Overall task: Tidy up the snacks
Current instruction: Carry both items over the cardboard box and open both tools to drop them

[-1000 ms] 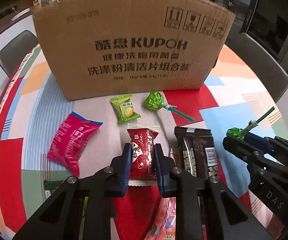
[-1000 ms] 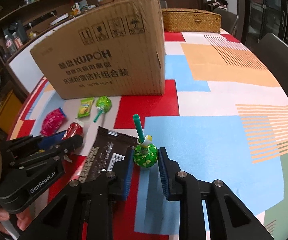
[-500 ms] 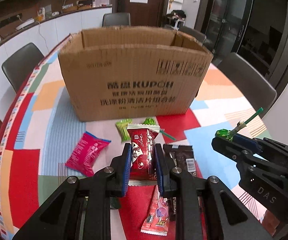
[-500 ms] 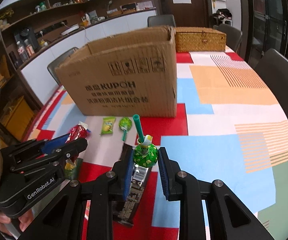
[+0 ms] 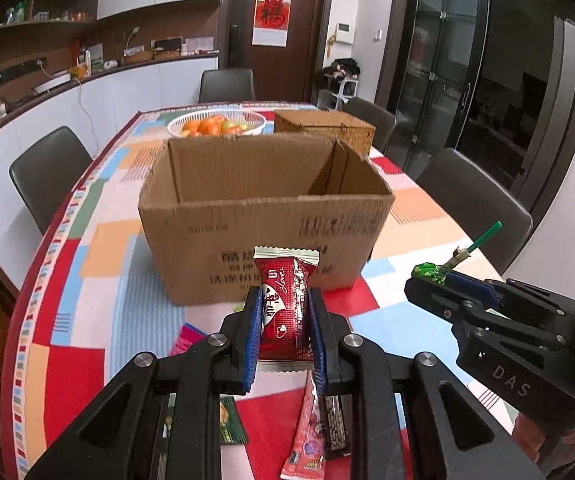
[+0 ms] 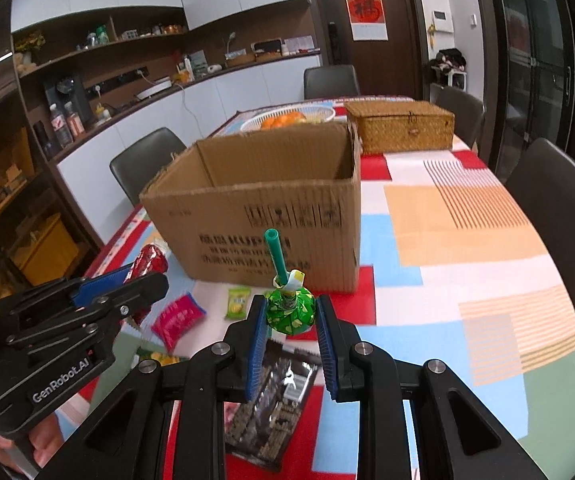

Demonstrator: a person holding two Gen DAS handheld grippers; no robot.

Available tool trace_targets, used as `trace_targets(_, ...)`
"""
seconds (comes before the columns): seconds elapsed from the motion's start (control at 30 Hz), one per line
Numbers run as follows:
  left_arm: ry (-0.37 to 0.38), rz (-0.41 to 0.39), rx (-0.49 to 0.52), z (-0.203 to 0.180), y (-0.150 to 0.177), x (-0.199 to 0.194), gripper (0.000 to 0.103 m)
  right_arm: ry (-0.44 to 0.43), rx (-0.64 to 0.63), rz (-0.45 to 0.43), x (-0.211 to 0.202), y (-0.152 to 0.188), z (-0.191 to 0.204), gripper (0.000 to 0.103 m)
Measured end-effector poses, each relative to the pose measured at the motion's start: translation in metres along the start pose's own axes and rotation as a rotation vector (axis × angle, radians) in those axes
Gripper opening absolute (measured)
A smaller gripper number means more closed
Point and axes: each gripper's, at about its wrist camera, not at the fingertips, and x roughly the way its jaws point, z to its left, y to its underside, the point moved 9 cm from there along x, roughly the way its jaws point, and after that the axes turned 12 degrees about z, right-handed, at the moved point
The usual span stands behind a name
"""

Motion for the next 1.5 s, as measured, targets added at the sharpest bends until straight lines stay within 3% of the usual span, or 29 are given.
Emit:
trace_targets(0.4, -0.041, -0.114, 0.007, 0.015, -0.048, -0.028, 0.023, -0.019, -0.024, -0.086, -0.017, -0.043, 0.014, 0.026)
trace_targets(0.8, -0.085, -0.176, 0.022, 0.027, -0.098, -0.036, 0.023, -0.01, -0.049, -0.147, -0.024, -0.098, 0.022, 0.026)
trace_targets(1.13, -0.056, -0.114, -0.021, 0.042, -0.121, -0.007, 0.023, 0.014, -0.044, -0.159, -0.014, -0.138, 0.018, 0.026)
trace_targets(1.5, -0.056, -0.024, -0.048, 0.055, -0.132, 0.029, 0.023, 0.029, -0.07, -0.095, 0.017, -0.158, 0.019, 0.026)
